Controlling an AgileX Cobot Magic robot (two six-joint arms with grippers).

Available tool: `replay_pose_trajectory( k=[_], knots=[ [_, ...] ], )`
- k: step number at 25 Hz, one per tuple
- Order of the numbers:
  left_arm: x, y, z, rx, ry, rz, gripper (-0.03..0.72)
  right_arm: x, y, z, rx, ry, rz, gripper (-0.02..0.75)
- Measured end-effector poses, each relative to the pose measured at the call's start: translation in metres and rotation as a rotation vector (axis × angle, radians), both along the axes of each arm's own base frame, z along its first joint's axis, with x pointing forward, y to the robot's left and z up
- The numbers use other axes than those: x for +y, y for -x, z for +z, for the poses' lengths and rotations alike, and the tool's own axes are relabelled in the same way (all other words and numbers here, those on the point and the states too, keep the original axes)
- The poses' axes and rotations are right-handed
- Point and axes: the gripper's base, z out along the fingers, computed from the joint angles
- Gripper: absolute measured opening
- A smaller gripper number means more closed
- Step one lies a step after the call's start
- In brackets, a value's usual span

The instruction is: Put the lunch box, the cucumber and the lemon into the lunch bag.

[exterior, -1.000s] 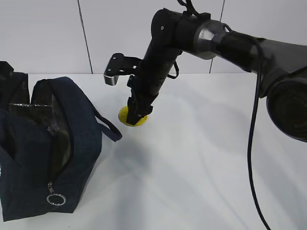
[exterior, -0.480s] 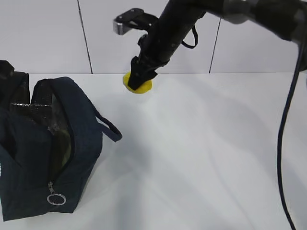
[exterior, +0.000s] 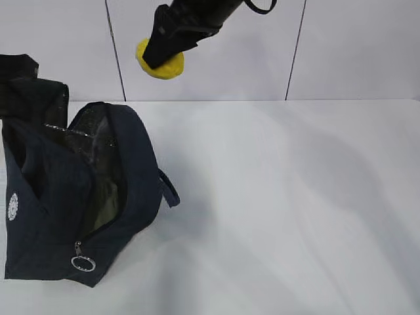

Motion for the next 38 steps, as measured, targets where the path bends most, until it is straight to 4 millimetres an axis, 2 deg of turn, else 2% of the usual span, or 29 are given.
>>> replay_pose_trajectory(
  k=[6,18,26,28,32,34,38],
  knots=[
    [-0.005,-0.002,0.003,-0.032,0.056,-0.020,-0.005,0.020,0.014,0.002,0.001,-0.006,0.050,0.400],
    [-0.008,-0.003,0.005,-0.048,0.104,-0.015,-0.005,0.065,0.046,-0.016,0.084,-0.013,0.167,0.400],
    [-0.008,-0.003,0.005,-0.050,0.103,-0.021,-0.005,0.080,0.026,-0.059,0.092,-0.030,0.134,0.400],
    [-0.009,-0.003,0.005,-0.050,0.100,-0.026,-0.005,0.083,0.021,-0.065,0.070,-0.043,0.136,0.425],
    [-0.009,-0.003,0.005,-0.050,0.098,-0.031,-0.005,0.088,0.021,-0.068,0.071,-0.087,0.154,0.609],
    [-0.009,-0.003,0.005,-0.050,0.099,-0.031,-0.005,0.088,0.021,-0.068,0.071,-0.092,0.159,0.629],
    [-0.009,-0.003,0.005,-0.049,0.100,-0.032,-0.005,0.087,0.023,-0.064,0.076,-0.071,0.186,0.613]
  ],
)
